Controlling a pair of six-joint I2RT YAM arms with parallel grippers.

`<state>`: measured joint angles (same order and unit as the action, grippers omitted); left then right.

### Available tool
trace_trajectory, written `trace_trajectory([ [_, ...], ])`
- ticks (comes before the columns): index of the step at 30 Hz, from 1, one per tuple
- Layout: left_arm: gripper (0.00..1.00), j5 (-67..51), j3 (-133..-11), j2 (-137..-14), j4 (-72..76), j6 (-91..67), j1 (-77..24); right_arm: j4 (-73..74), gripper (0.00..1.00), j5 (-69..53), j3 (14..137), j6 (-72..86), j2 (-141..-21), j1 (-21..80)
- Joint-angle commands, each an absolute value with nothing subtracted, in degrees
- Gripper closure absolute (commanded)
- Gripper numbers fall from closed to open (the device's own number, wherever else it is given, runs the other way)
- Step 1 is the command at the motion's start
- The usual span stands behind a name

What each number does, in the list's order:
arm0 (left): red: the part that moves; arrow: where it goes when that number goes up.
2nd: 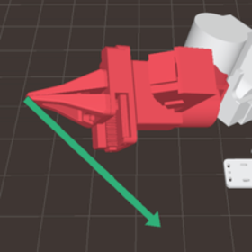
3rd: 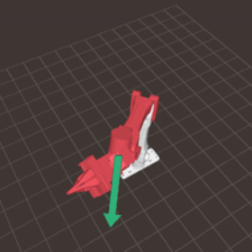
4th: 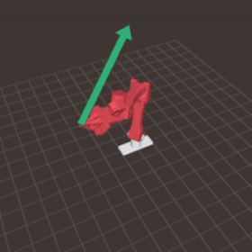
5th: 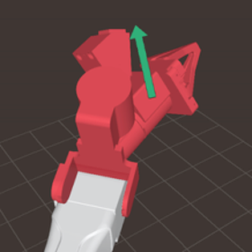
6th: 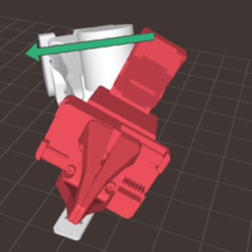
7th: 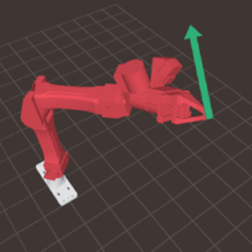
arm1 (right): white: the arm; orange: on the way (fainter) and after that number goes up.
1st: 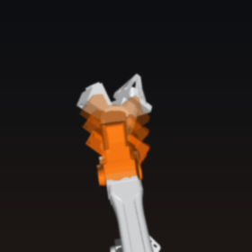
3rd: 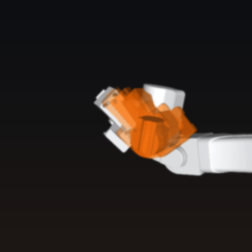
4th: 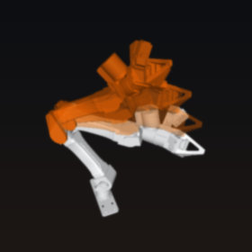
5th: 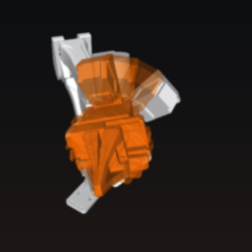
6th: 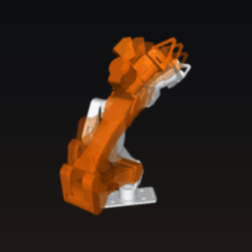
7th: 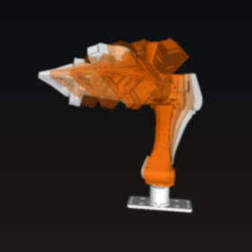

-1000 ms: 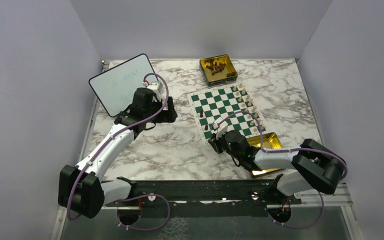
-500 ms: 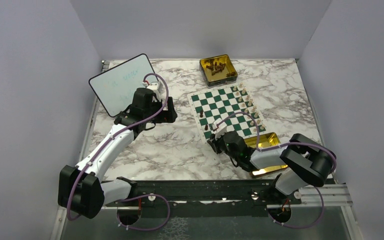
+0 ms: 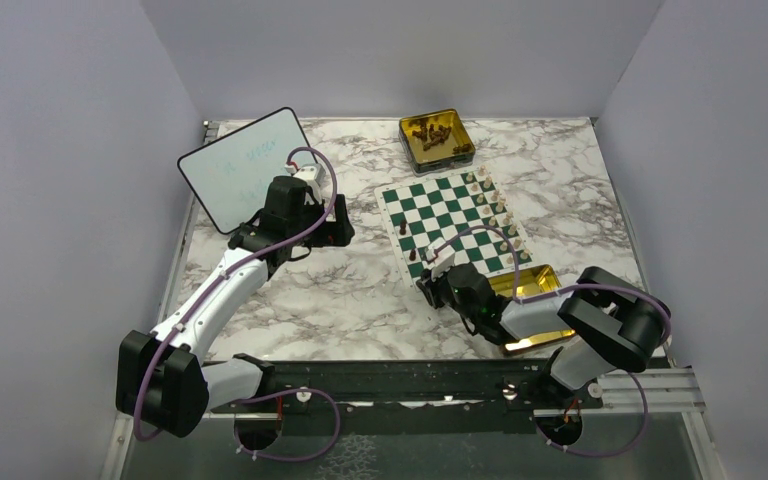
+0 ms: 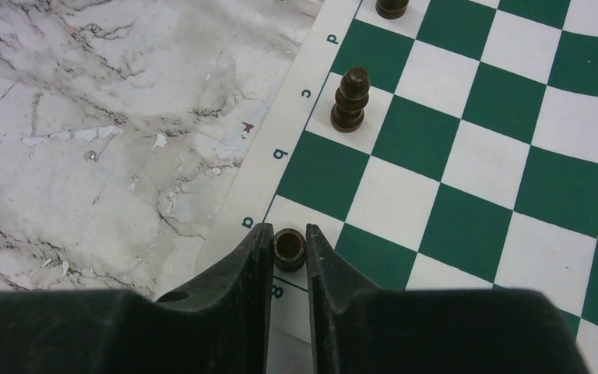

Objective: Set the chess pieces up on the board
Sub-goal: Place the chess piece on the chessboard.

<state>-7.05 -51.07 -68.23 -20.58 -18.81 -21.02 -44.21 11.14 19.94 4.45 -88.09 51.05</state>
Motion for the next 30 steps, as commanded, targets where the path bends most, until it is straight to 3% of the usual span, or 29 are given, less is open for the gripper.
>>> trace_trajectory([
  [1,0.01,-7.75,-50.72,-67.32,-20.57,-18.63,-21.09,-45.97,0.72,12.57,19.2,3.84,-88.24,51.33],
  [17,0.01,-8.5,-50.84,-67.33,-20.54,-18.64,-21.09,-30.91,0.48,11.86,23.89,7.74,-77.34,51.33],
  [30,0.01,-19.66,-49.69,-67.23,-16.41,-18.18,-22.28,-13.6,0.47,15.39,36.44,15.5,-71.45,51.2],
])
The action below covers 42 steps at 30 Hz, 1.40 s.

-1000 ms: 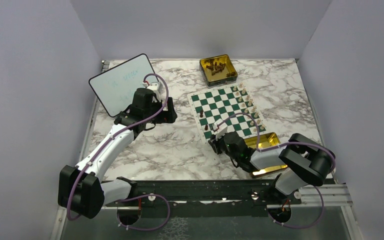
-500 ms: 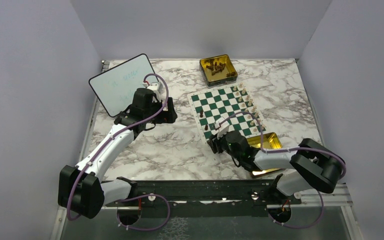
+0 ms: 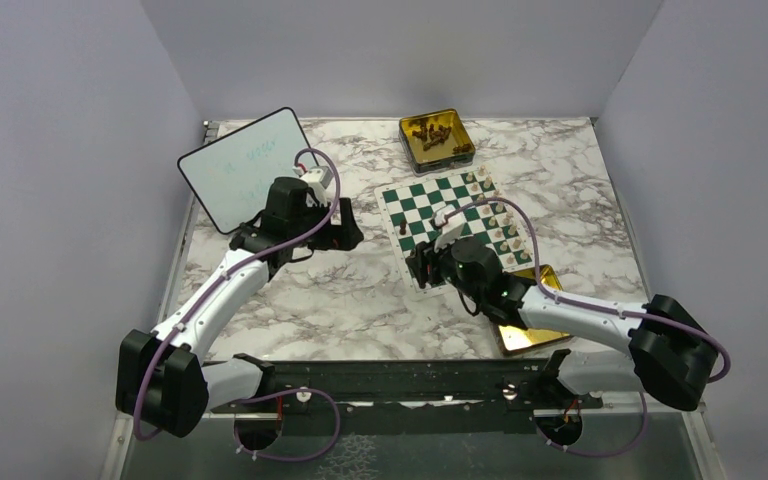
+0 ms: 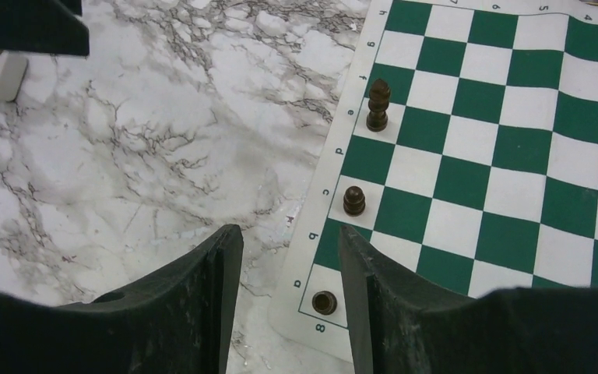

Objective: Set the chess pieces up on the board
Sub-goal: Place the chess piece on the chessboard, then pick up the chess piece from the storage box.

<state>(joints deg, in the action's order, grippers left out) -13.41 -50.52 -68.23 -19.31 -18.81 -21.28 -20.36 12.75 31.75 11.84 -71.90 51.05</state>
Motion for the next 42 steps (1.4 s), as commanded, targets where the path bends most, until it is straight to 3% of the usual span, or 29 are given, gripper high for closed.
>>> trace_trajectory([
  [1,0.01,-20.02,-49.66,-67.2,-16.29,-18.05,-22.77,-12.53,0.48,15.54,37.95,16.14,-71.97,50.96],
  [19,0.01,-14.15,-42.79,-57.12,-13.08,-19.19,-25.14,4.3,0.51,9.41,71.96,14.33,-91.86,32.37],
  [26,0.01,-12.72,-44.19,-58.36,-15.96,-17.53,-25.14,9.25,0.53,12.33,87.56,10.06,-105.06,29.16],
  [42,0.01,-11.39,-43.77,-56.81,-16.68,-17.23,-25.2,8.68,0.54,6.79,116.49,0.53,-133.86,23.15],
])
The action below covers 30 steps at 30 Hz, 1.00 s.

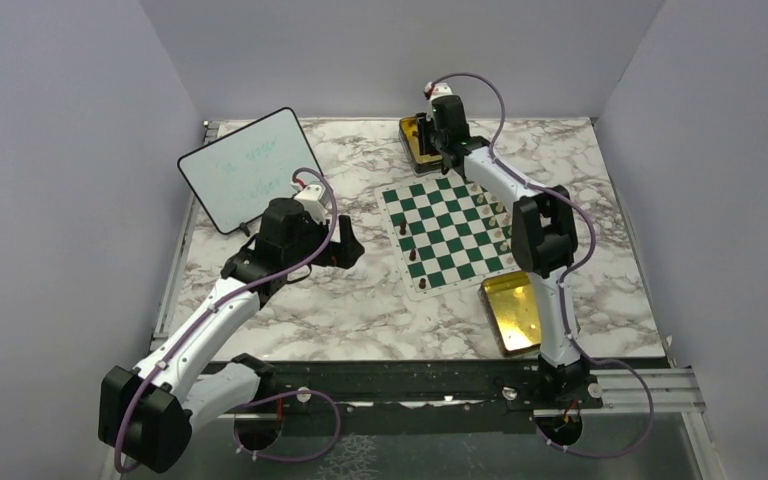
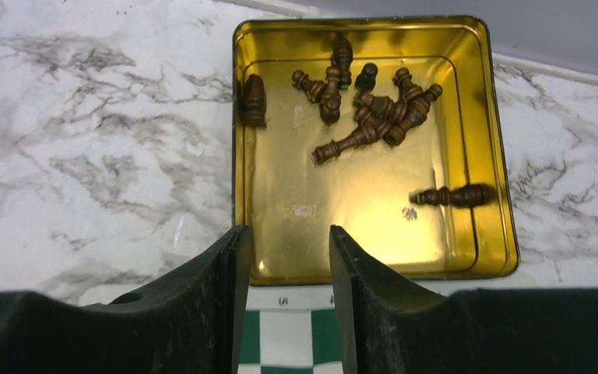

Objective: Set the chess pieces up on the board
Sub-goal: Pick up the chess piece from the storage box.

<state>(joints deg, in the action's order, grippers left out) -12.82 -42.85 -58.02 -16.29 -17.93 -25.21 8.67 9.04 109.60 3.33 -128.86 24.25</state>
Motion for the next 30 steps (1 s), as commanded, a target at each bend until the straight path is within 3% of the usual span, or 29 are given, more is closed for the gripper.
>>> trace_trajectory([
  [1,0.01,-11.41,-43.77,-56.98,-16.67,-17.23,-25.22,8.64,0.54,6.47,118.27,0.53,-135.4,22.71],
  [14,0.01,-10.34,-44.02,-59.24,-16.96,-16.89,-25.22,2.69,0.56,-2.03,133.7,-5.81,-150.67,19.64],
  [30,0.01,-10.15,-44.47,-62.67,-17.14,-17.31,-25.22,-2.26,0.58,-2.95,140.44,-6.77,-160.02,17.91],
])
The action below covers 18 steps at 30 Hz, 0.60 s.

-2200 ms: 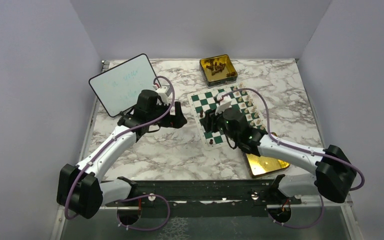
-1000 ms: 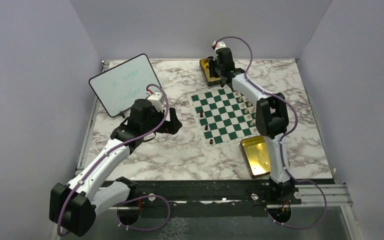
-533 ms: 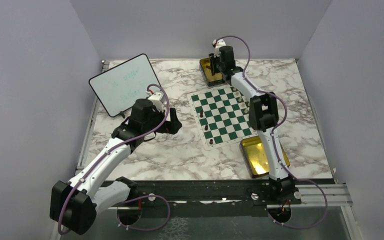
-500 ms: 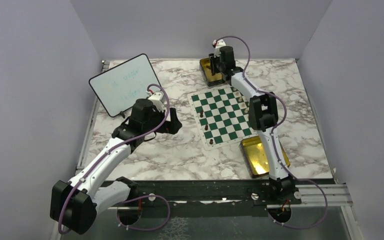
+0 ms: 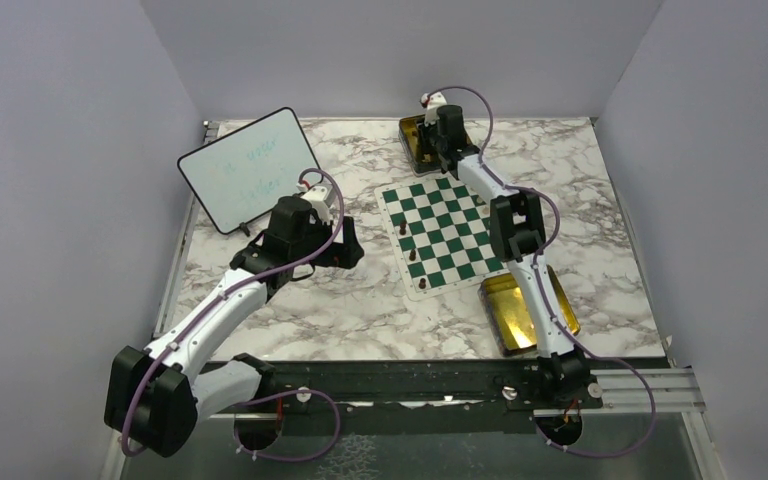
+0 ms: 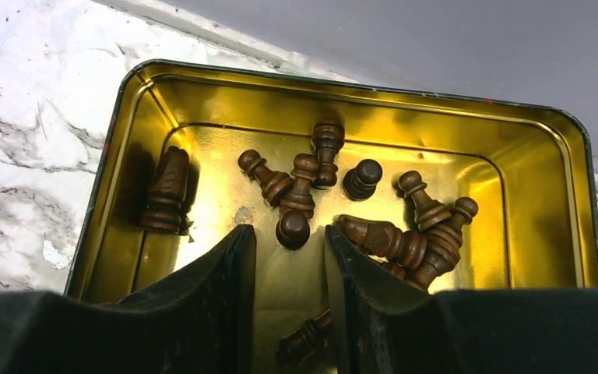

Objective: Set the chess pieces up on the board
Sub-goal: Pick up the chess piece from the storage box.

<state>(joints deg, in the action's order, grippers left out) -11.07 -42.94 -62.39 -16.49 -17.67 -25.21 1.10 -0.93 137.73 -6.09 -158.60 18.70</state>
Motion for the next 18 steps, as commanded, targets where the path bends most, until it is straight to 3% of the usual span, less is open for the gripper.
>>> trace_trajectory([
  [1,0.01,-10.12,-44.47,-62.64,-17.05,-17.38,-25.22,-2.21,0.61,-3.31,140.45,-6.77,-160.05,17.85],
  [9,0.01,-10.74,-44.73,-63.62,-17.14,-17.62,-25.22,-2.65,0.8,-3.17,139.42,-8.27,-159.22,17.67],
  [18,0.01,-10.67,-45.17,-64.02,-17.07,-17.8,-25.22,-6.39,0.82,-2.03,132.33,-9.42,-151.2,17.67],
])
